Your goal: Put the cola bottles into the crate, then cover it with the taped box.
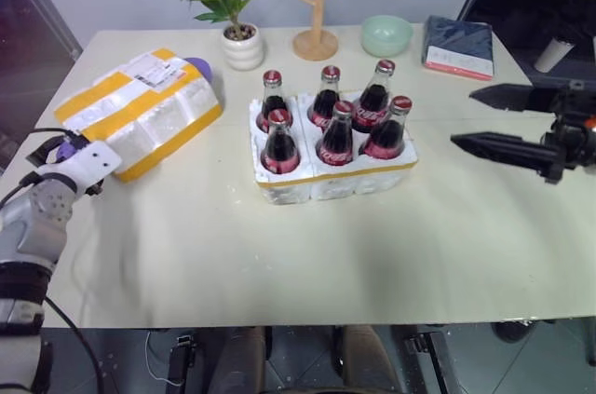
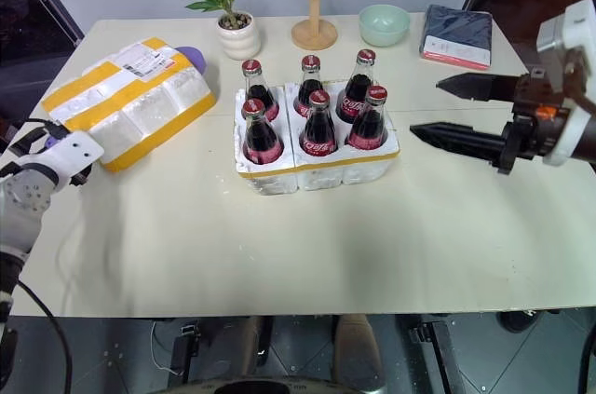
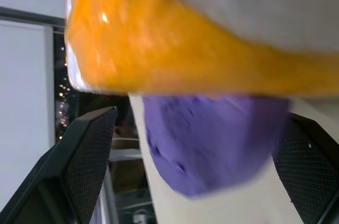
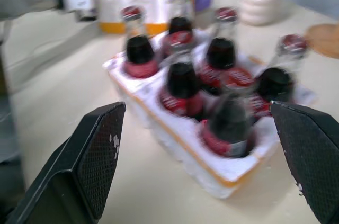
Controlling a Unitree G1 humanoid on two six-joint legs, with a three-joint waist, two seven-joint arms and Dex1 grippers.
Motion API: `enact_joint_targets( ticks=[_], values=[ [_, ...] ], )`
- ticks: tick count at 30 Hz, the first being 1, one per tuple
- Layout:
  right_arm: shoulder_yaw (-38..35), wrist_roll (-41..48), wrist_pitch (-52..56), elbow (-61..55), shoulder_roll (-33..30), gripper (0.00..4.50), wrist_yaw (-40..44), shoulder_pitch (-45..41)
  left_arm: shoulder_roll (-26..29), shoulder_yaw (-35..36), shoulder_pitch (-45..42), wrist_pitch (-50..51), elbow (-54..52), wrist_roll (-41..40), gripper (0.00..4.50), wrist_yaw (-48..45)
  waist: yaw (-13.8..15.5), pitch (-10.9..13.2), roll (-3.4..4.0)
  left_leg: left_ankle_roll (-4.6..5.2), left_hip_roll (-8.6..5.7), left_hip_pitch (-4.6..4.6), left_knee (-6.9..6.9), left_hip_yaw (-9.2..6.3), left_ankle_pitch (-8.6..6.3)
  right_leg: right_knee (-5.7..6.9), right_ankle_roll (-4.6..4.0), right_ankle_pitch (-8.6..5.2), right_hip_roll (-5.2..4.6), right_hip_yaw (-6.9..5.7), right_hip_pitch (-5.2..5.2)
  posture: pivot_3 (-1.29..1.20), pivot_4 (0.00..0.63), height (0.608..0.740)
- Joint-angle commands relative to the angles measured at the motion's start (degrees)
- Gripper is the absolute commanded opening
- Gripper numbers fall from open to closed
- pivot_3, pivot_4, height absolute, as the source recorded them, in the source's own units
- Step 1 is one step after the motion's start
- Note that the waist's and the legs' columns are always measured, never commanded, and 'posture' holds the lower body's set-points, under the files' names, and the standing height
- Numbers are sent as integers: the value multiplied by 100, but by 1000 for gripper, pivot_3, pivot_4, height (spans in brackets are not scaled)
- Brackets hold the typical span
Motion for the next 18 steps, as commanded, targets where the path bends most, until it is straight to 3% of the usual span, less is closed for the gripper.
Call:
enact_joint_targets(
  ticks=[1, 2, 5, 10, 12, 18],
  values=[
    [-383, 208, -43, -210, -145, 4451, 72, 104, 3, -155, -405, -343, 645, 215, 4500, 184, -10, 0, 0, 0, 0, 0, 1, 0, 0, 0, 1, 0, 0, 0, -1, 0, 150, 739],
    [-396, 206, -51, -218, -151, 4451, 29, 130, -20, -215, -567, -435, 880, 253, 4500, 207, -7, 0, -1, 0, 0, 0, 3, 0, 0, 1, 1, 0, 0, 0, 0, 0, 150, 739],
    [-426, 214, -62, -196, -187, 4500, -56, 164, -55, -313, -832, -601, 1294, 269, 3702, 244, 1, -1, -1, 0, 0, 1, 7, 0, 0, 5, 2, 1, 0, 0, 0, 0, 150, 739],
    [-510, 197, -72, -157, -272, 4500, -99, 252, -108, -376, -1042, -623, 1617, 291, 1147, 324, 1, -2, -1, 0, 0, 1, 7, -1, 0, 6, 2, 1, 0, 0, 0, 0, 150, 739],
    [-545, 134, -88, -136, -310, 4500, -79, 343, -118, -398, -1092, -628, 1668, 297, 484, 366, 17, -5, 4, 0, 0, 3, 7, -1, 0, 8, 2, 1, 0, 0, 2, 0, 150, 739],
    [-712, 112, -84, -48, -467, 4500, 106, 638, 100, -271, -1222, -704, 1149, 253, 376, 319, 15, -5, 1, 0, -2, 2, 9, -2, 0, 8, 4, 2, -2, 0, 3, 0, 150, 739]
  ],
)
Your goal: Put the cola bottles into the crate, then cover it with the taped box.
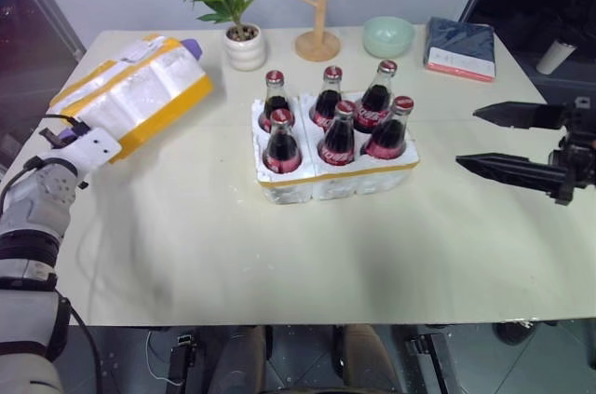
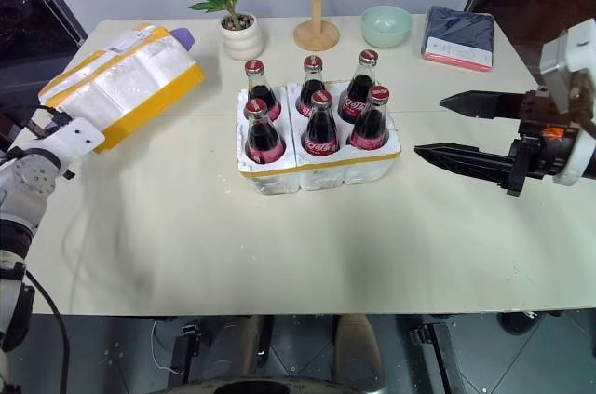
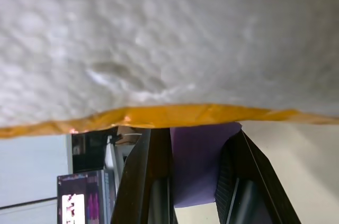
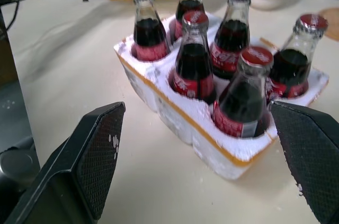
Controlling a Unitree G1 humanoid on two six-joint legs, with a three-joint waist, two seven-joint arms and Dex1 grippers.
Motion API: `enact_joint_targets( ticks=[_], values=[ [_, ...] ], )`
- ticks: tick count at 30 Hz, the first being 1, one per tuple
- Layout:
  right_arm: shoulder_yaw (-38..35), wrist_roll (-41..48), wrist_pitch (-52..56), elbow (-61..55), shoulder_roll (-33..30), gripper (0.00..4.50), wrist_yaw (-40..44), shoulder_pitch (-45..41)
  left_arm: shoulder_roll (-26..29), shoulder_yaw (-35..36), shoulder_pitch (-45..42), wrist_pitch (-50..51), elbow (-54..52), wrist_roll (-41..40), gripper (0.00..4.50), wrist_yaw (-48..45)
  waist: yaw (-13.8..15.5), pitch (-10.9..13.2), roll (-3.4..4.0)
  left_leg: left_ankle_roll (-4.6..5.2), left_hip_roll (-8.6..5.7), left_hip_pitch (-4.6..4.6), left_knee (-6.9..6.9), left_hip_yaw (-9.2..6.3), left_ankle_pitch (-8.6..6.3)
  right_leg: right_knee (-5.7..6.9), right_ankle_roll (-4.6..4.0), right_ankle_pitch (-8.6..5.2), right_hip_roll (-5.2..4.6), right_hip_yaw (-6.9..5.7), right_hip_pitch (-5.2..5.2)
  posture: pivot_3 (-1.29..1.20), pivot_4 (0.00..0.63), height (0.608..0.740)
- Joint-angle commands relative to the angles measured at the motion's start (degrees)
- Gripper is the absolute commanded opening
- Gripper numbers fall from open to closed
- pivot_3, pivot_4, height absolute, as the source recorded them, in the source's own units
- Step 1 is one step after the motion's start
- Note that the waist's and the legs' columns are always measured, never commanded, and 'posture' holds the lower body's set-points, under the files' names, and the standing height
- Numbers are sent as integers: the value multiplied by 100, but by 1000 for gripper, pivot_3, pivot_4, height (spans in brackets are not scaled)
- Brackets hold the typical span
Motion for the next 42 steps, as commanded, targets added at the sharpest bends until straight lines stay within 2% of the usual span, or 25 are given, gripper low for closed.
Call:
enact_joint_targets(
  ticks=[1, 8, 17, 22, 26, 33, 41, 42],
  values=[
    [-345, -73, -150, -19, -147, 4500, 151, 104, 281, 181, -128, -92, -598, -68, 376, -138, 1, 2, -4, 0, 0, -1, 1, 0, 0, 0, 0, 0, 0, 0, 0, 0, 150, 739],
    [-109, -375, -467, 123, -136, 4500, 174, 146, 539, 445, -754, 262, -2514, -312, 376, -1075, 5, 6, -12, -1, 0, -9, 4, -1, 1, -2, 1, 0, 0, 0, -2, 0, 150, 739],
    [540, -570, -889, 401, 31, 4500, 84, -146, 47, -60, -1752, 1080, -4778, -455, 376, -2810, -41, 5, -10, -1, -1, -6, 1, 0, 1, -3, 2, 0, 0, 0, -1, 0, 150, 739],
    [654, -610, -950, 492, 103, 4500, -18, -226, -105, -238, -1683, 1391, -5750, -416, 376, -3416, -52, 6, -11, -1, 0, -6, 0, 0, 1, -3, 2, 0, 2, 0, -2, 0, 150, 739],
    [624, -629, -955, 449, 163, 4500, -75, -154, -132, -302, -1241, 1769, -6606, -470, 376, -3884, -45, 5, -10, -1, 0, -6, 2, 0, 1, -4, 2, 0, 3, 1, 0, 0, 150, 739],
    [643, -680, -978, 442, 301, 4500, -240, -105, 287, -414, -694, 1595, -7011, -128, 376, -4344, -40, 5, -11, 0, 0, -5, 6, 0, 1, -3, 1, 0, 3, 2, 2, 0, 150, 739],
    [765, -617, -979, 536, 375, 4500, -386, -355, 64, -522, -744, 1454, -7013, 191, 376, -4269, -37, 5, -11, 0, 1, -4, 6, 0, 1, -3, 1, 0, 3, 1, 4, 0, 150, 739],
    [783, -618, -979, 554, 383, 4500, -397, -382, 68, -484, -730, 1436, -7042, 182, 871, -4294, -39, 5, -11, 0, 1, -4, 5, 0, 1, -3, 1, 0, 3, 1, 3, 0, 150, 739]
  ],
)
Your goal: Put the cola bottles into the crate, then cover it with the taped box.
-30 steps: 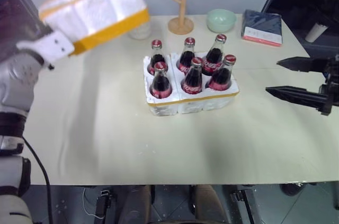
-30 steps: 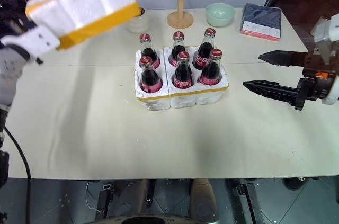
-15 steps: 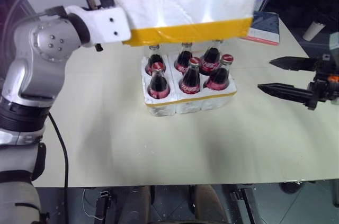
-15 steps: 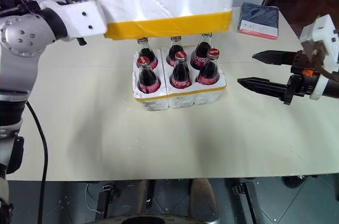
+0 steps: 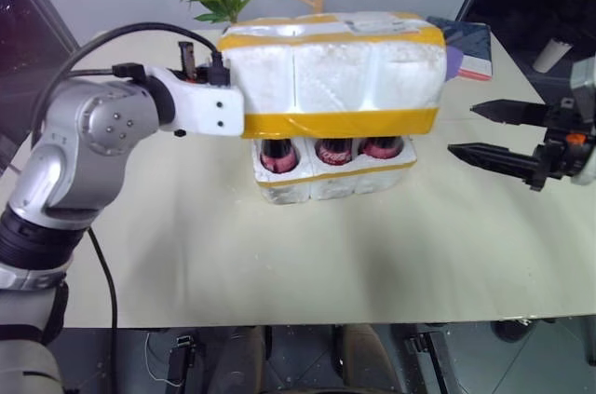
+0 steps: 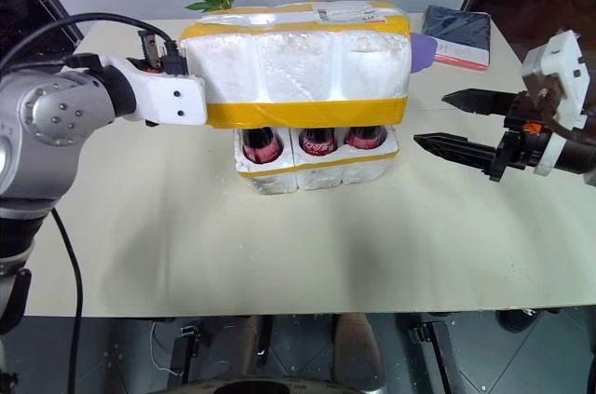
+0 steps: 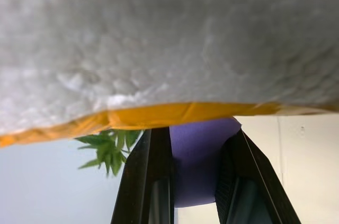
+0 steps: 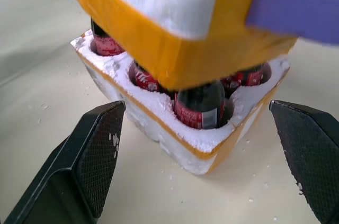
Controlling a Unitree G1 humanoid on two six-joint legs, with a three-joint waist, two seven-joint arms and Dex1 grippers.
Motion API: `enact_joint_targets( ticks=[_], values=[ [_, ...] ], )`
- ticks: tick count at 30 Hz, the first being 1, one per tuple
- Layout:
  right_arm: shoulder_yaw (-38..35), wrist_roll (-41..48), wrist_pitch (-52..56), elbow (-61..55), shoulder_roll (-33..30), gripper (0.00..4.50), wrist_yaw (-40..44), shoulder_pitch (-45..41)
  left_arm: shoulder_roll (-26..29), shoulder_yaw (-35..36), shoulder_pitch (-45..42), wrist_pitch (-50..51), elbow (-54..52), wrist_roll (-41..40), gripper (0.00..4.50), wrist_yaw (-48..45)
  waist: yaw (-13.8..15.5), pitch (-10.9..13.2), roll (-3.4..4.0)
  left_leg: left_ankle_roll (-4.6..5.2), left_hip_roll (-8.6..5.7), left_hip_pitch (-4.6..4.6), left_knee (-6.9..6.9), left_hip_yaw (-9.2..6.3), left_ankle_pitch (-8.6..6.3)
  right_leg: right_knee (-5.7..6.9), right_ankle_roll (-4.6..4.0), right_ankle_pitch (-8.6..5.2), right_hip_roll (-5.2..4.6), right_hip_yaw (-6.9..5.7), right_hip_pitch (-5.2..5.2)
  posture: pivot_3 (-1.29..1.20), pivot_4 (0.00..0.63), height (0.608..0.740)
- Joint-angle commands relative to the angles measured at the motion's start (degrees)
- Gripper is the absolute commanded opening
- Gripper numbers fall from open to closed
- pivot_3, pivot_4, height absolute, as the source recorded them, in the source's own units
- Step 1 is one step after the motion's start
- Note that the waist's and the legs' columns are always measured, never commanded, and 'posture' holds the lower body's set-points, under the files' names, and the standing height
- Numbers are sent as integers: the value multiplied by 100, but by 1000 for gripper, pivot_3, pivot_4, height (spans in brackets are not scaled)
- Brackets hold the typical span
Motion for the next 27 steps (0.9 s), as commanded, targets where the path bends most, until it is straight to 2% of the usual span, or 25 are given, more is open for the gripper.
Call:
enact_joint_targets(
  ticks=[1, 2, 6, 10, 15, 18, 20, 24, 27],
  values=[
    [-43, 35, -88, 28, 28, 4500, -45, -172, 45, 110, -35, -77, -194, 102, 1459, -57, -2, 0, 0, 0, 0, 0, 0, 0, 0, 0, 0, 0, 0, 0, 0, 0, 150, 739],
    [-34, 25, -100, 36, 36, 4500, -44, -170, 90, 141, 12, -140, -204, 107, 1841, -68, -2, 0, 0, 0, 0, 0, -1, 0, 0, 0, 0, 0, 0, 0, 0, 0, 150, 739],
    [-35, -52, -146, 51, 43, 4500, -14, -103, 209, 327, 265, -248, -362, 70, 3914, -73, 1, 0, 0, 0, 0, 0, -2, 0, 0, 0, 0, 0, 0, 0, -1, 0, 150, 739],
    [-72, -103, -180, 77, 26, 4500, 41, -19, 368, 736, 712, -223, -665, -149, 3914, -113, 4, 0, 0, 0, 0, 0, 0, 0, 0, 0, 0, 0, 0, 0, 0, 0, 150, 739],
    [-96, -158, -224, 128, 8, 4500, 128, 37, 669, 1471, 1638, 216, -1067, -1098, 3914, -788, -9, -1, 4, 1, 2, 5, -5, 1, 0, 2, -1, -1, 0, 0, -1, 0, 150, 739],
    [-67, -188, -253, 150, -2, 4500, 191, 43, 1070, 1872, 2188, -331, -727, -1436, 3914, -1091, -7, -1, 4, 1, 3, 4, -1, 1, 0, 1, -2, -1, 0, 0, 1, 0, 150, 739],
    [-33, -226, -278, 154, 1, 4500, 218, 35, 978, 2013, 2240, -182, -580, -1742, 3914, -1040, 19, -1, 4, 1, 3, 4, -1, 1, 0, 0, -2, -1, 0, 0, 2, 0, 150, 739],
    [7, -264, -292, 184, 2, 4500, 261, -4, 837, 2399, 2304, 556, -239, -2972, 3914, -1539, 15, -1, 4, 0, 2, 4, 4, 0, 0, -2, -2, -1, 0, 0, 7, 0, 150, 739],
    [-17, -296, -334, 169, -85, 4500, 475, 115, 905, 3114, 2162, 2188, 305, -4883, 3914, -2521, -14, -1, 5, 1, 3, 5, -1, 0, 0, 0, -2, -1, 0, 0, 3, 0, 150, 739]
  ],
)
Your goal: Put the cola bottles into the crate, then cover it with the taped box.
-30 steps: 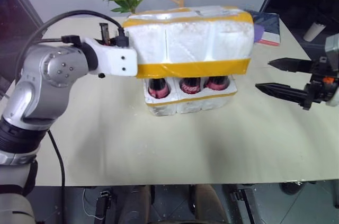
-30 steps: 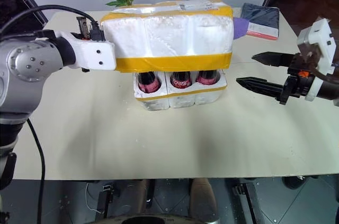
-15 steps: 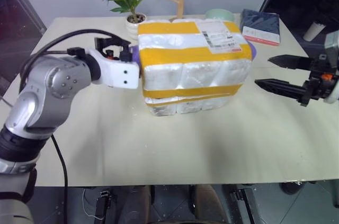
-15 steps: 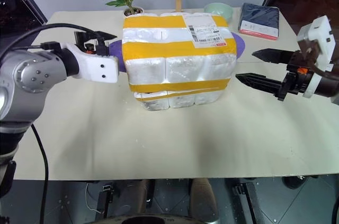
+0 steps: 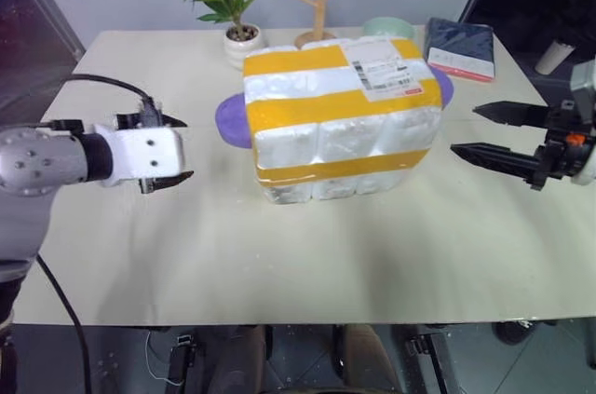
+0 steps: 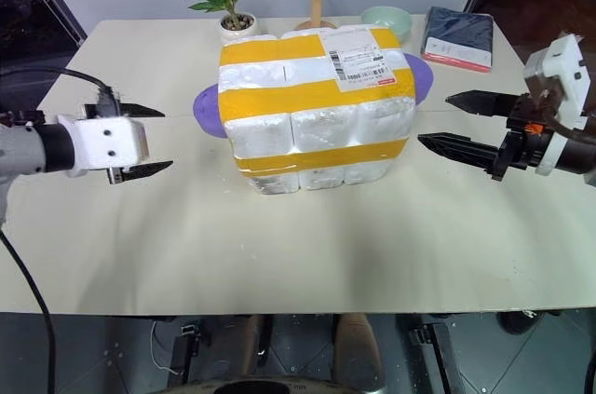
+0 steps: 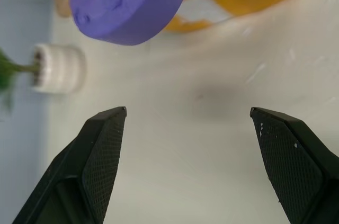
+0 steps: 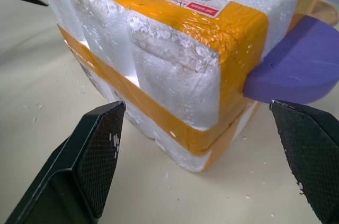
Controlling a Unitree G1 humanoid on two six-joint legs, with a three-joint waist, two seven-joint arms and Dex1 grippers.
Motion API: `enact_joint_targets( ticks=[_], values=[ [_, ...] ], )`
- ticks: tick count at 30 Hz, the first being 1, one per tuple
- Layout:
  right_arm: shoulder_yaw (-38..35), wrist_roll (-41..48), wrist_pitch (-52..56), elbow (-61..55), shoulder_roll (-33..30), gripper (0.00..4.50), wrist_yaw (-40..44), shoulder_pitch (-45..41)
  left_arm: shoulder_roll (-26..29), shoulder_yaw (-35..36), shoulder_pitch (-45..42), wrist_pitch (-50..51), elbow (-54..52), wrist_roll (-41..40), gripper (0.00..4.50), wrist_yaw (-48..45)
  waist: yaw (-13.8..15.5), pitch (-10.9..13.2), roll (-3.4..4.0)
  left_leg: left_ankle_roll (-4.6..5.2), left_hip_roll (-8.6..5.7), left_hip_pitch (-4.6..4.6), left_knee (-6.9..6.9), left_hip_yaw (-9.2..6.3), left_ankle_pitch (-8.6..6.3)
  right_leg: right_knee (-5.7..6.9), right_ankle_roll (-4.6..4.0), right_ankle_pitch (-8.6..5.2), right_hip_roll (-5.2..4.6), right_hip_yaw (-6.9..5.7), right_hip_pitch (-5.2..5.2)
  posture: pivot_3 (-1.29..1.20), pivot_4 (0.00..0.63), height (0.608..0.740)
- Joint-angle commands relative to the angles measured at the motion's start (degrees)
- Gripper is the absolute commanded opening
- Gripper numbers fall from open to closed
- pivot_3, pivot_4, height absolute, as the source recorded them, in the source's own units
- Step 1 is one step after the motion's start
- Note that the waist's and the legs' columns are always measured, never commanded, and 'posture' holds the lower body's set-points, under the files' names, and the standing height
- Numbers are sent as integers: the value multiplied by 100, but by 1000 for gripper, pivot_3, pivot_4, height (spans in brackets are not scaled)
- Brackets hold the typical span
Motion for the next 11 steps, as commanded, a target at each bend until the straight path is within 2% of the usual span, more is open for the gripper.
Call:
enact_joint_targets(
  ticks=[1, 4, 8, 11],
  values=[
    [-100, -54, -191, -70, -193, 4500, 335, 100, 380, 798, -262, 1730, 722, -1926, 3914, -1190, -22, 0, 0, 0, 3, 0, 0, 0, 0, 1, 0, 0, 3, -1, -1, 0, 150, 739],
    [-184, -145, -395, -16, -339, 4500, 854, 357, 865, 681, -608, 1940, 1683, -2376, 3914, -1993, -46, 1, 3, 0, 8, 0, -3, 0, 0, 2, -1, -1, 11, -1, -4, 0, 150, 739],
    [-115, -340, -616, 295, -575, 4500, 1260, 386, 1019, 438, -1595, 2223, 2584, -2611, 3914, -2029, -7, 1, 3, 0, 8, 2, 2, 0, 0, 2, -1, -1, 11, 0, 1, 0, 150, 739],
    [6, -384, -696, 482, -644, 4500, 1340, 179, 1111, 243, -1886, 2017, 2862, -2495, 3914, -2111, -18, 1, 2, 0, 8, 2, 4, 1, 0, -1, 0, 0, 11, 0, 2, 0, 150, 739]
  ],
)
